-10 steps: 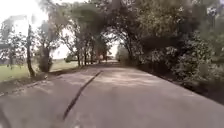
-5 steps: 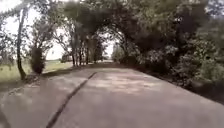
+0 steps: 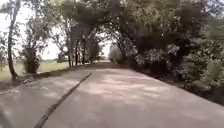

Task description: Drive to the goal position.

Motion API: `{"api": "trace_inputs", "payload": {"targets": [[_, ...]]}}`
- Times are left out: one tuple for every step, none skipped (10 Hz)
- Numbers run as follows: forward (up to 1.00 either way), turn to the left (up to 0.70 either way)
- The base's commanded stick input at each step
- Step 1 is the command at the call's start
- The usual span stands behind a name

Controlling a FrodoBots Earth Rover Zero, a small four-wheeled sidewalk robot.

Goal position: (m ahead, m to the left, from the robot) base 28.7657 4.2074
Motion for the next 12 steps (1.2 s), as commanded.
{"api": "trace_inputs", "payload": {"targets": [[1.00, -0.06], [1.00, -0.06], [1.00, -0.06], [1.00, -0.06], [1.00, -0.06], [1.00, -0.06], [1.00, -0.06], [1.00, -0.06], [1.00, -0.06], [1.00, -0.06], [1.00, -0.06], [1.00, -0.06]]}}
